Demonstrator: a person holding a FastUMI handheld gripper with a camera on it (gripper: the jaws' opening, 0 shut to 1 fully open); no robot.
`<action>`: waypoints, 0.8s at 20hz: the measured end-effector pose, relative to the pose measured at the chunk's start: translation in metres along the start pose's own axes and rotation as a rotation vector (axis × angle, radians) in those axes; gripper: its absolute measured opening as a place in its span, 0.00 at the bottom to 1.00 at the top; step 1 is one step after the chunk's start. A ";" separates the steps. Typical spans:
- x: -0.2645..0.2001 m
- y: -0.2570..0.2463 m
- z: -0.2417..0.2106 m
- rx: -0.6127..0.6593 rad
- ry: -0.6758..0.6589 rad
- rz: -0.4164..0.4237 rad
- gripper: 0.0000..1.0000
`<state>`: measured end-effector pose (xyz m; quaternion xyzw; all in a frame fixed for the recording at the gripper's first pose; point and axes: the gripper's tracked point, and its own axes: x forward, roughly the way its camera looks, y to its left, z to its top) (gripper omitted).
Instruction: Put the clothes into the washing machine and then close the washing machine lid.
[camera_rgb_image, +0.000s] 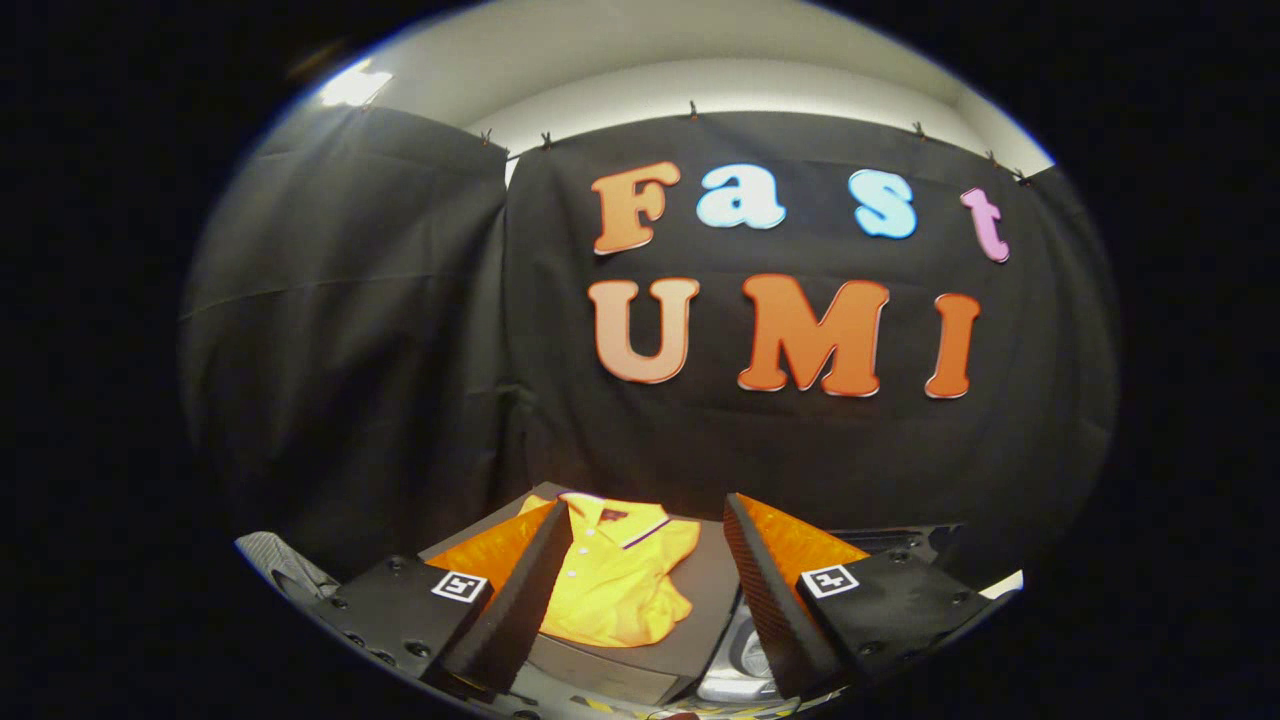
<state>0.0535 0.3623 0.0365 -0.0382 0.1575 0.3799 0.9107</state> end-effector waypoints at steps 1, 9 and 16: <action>0.022 0.014 -0.013 0.019 0.056 0.039 0.98; 0.125 0.050 -0.106 0.196 0.428 0.125 0.99; 0.181 0.045 -0.151 0.134 0.512 0.024 0.99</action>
